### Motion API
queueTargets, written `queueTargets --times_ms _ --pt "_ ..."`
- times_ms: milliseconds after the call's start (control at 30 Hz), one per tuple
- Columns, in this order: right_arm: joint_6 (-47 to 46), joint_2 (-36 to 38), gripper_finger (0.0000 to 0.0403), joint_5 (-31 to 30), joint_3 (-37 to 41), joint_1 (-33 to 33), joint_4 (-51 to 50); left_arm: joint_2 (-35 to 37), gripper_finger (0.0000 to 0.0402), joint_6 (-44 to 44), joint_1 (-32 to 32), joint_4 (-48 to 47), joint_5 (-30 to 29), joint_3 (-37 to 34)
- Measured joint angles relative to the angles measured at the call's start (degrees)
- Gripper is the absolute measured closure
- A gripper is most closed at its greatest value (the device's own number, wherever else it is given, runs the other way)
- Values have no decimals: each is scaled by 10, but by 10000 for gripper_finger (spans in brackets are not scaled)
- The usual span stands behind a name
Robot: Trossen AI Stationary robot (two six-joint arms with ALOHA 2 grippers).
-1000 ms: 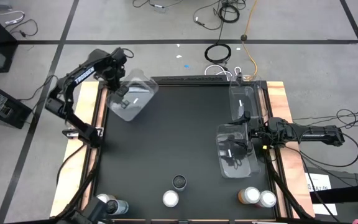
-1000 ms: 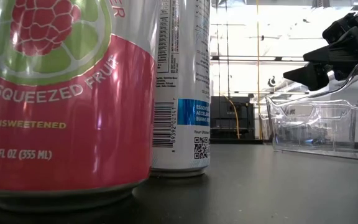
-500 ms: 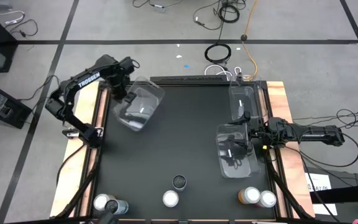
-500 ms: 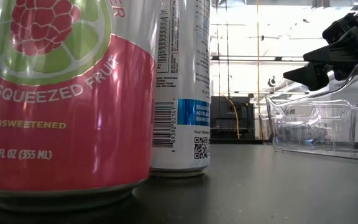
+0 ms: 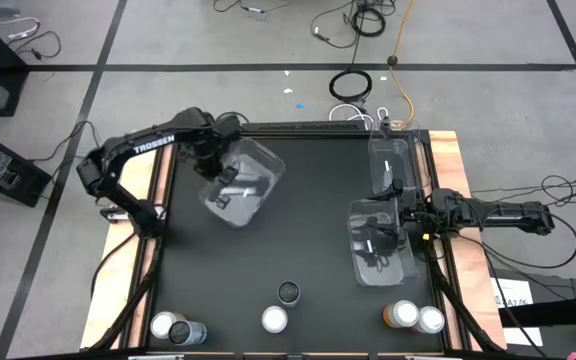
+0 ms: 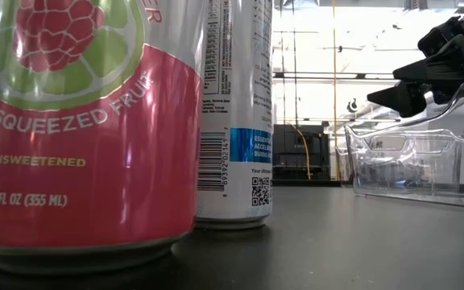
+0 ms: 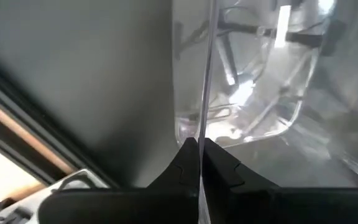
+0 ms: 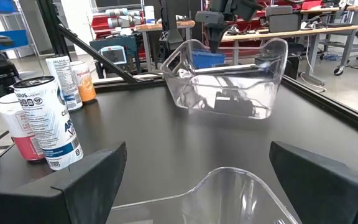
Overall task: Sort soda cans
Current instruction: Move the top left transparent bin to the middle left of the table
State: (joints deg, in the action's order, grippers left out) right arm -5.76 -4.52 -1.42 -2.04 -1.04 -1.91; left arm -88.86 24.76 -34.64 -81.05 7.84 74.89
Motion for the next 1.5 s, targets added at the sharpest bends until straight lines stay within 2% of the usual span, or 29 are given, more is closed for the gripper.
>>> queueTargets --times_ms 233,533,800,1167,1267,1500 --pt "0 0 14 0 0 0 0 0 397 25 39 42 -1 0" --pt "0 0 14 0 0 0 0 0 397 113 85 45 -3 0" --pt "0 0 14 0 0 0 0 1 397 288 187 66 -9 -10" --pt "0 0 14 0 0 0 0 1 397 571 348 256 11 -122" --pt "0 0 14 0 0 0 0 1 397 615 380 283 10 -135" --pt "0 0 14 0 0 0 0 21 397 683 427 265 -2 -146"
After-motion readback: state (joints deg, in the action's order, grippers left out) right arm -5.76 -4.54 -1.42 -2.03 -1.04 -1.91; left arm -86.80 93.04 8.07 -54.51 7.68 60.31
